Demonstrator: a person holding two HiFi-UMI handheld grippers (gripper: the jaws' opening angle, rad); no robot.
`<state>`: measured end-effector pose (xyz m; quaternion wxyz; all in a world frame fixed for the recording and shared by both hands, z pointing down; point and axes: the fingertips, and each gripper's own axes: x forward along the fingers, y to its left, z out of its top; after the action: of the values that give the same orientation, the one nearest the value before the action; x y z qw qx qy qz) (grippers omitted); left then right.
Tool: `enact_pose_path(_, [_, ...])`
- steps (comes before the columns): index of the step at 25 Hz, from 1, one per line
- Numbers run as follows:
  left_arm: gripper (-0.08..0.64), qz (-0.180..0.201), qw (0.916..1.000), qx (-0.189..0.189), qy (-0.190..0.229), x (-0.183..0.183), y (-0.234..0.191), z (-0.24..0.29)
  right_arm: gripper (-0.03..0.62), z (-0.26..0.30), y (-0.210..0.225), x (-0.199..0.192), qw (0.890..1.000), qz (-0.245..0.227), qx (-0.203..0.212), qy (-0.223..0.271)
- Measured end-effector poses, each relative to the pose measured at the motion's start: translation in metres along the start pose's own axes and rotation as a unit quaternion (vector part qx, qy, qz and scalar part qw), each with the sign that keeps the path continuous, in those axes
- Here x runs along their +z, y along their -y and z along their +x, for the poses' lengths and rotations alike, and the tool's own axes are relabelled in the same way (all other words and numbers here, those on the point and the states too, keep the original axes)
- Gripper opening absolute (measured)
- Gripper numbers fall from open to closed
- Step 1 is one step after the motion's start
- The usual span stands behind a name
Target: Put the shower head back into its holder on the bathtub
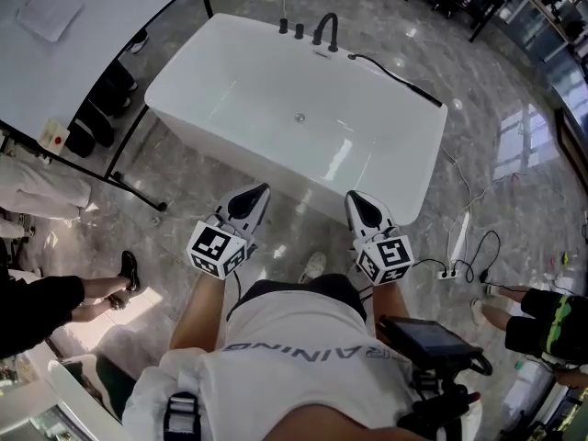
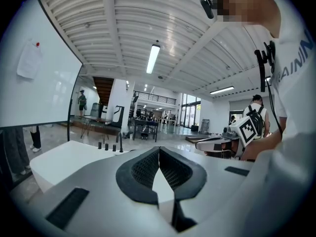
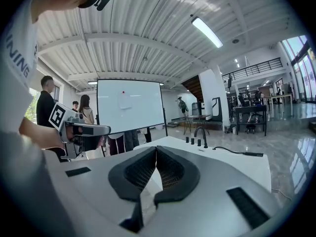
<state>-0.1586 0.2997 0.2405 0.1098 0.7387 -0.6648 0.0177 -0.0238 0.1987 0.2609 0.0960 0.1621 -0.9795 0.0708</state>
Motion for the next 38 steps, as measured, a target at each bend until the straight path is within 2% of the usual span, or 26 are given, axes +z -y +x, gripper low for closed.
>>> enact_pose_path(5, [0.017,0.0,1.0,0.002,0.001,0.012,0.014,0.059,0.012,0.0,0.065,0.006,1.0,0.0,0.0,0.005])
enact_pose_path(12, [0.017,0.021,0.9992,-0.029,-0.021,0.02,0.041,0.124,0.012,-0.016,0.134,0.007,0.999,0.017,-0.032,0.017])
enact_pose_path(20, [0.017,0.025,0.9958,-0.084,-0.026,0.024,0.047,0.186,0.012,-0.026,0.172,-0.009,0.996,0.04,-0.08,0.006])
enact_pose_path(24, [0.017,0.025,0.9912,-0.128,-0.025,0.027,0.044,0.223,0.012,-0.026,0.199,-0.003,0.991,0.039,-0.127,0.008])
enact_pose_path(26, [0.018,0.029,0.9886,-0.146,-0.023,0.033,0.036,0.243,0.012,-0.018,0.211,0.001,0.988,0.041,-0.146,0.006])
enact_pose_path(31, [0.017,0.035,0.9848,-0.17,-0.01,0.054,-0.012,0.288,0.012,0.037,0.227,0.011,0.987,0.041,-0.158,-0.006])
enact_pose_path(38, [0.017,0.009,0.9789,-0.203,-0.023,0.048,-0.097,0.325,0.012,0.119,0.239,0.028,0.981,0.043,-0.189,-0.025])
